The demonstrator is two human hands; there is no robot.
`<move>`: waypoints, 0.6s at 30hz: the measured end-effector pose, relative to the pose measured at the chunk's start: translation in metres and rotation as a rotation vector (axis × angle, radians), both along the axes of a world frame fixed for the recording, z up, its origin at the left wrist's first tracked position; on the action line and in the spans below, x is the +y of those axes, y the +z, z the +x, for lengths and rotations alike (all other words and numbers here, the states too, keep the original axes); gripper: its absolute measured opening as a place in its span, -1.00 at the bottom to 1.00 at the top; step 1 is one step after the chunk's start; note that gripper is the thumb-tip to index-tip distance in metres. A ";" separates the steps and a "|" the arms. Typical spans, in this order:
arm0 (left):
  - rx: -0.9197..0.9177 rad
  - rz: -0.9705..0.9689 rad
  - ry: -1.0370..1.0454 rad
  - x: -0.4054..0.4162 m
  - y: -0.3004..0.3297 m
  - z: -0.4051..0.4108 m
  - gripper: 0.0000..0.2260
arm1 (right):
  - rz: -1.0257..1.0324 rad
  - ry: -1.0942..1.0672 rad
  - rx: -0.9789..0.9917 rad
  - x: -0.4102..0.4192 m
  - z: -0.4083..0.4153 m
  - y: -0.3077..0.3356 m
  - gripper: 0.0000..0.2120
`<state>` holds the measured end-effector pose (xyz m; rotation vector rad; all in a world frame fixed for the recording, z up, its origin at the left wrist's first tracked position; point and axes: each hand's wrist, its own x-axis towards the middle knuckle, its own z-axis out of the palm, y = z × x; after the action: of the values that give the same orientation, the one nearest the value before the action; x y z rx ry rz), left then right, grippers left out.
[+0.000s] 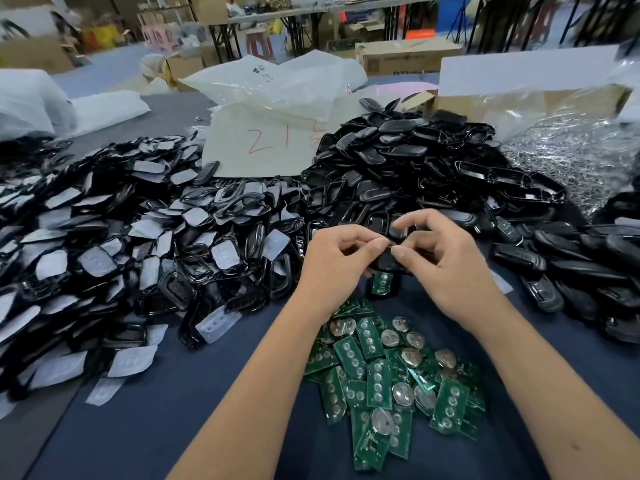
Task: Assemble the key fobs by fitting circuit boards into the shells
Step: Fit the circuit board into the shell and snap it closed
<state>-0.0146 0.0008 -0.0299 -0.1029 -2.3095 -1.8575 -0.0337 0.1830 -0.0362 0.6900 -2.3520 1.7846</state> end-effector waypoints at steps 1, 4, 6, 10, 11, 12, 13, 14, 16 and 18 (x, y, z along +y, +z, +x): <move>-0.022 0.035 -0.018 0.000 -0.001 0.000 -0.93 | -0.053 -0.019 -0.022 0.000 0.000 -0.001 -0.74; -0.100 0.129 -0.091 0.001 0.000 0.001 -0.97 | -0.210 -0.147 -0.069 -0.002 0.001 -0.003 -0.68; -0.138 0.133 -0.119 0.002 0.000 0.002 -0.94 | -0.237 -0.192 -0.076 -0.002 0.002 -0.004 -0.67; -0.148 0.226 -0.108 0.005 0.002 0.004 -0.91 | -0.311 -0.175 -0.125 0.000 0.001 -0.003 -0.72; -0.139 0.272 -0.087 0.006 0.003 0.004 -0.91 | -0.388 -0.158 -0.176 -0.001 0.001 -0.001 -0.73; -0.130 0.311 -0.060 0.006 0.004 0.004 -0.91 | -0.468 -0.132 -0.237 -0.001 0.001 0.000 -0.74; -0.125 0.345 -0.035 0.007 0.003 0.003 -0.90 | -0.528 -0.103 -0.289 -0.003 0.001 0.001 -0.74; -0.126 0.374 -0.018 0.007 0.003 0.004 -0.88 | -0.560 -0.081 -0.322 -0.004 0.002 0.001 -0.73; -0.137 0.406 -0.016 0.006 0.003 0.003 -0.85 | -0.590 -0.062 -0.349 -0.005 0.003 0.002 -0.68; -0.154 0.410 -0.031 0.006 0.003 0.003 -0.86 | -0.622 -0.045 -0.365 -0.006 0.004 0.004 -0.64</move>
<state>-0.0121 0.0064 -0.0273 0.0608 -1.9696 -2.3849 -0.0300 0.1772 -0.0318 0.2321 -1.7664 2.5995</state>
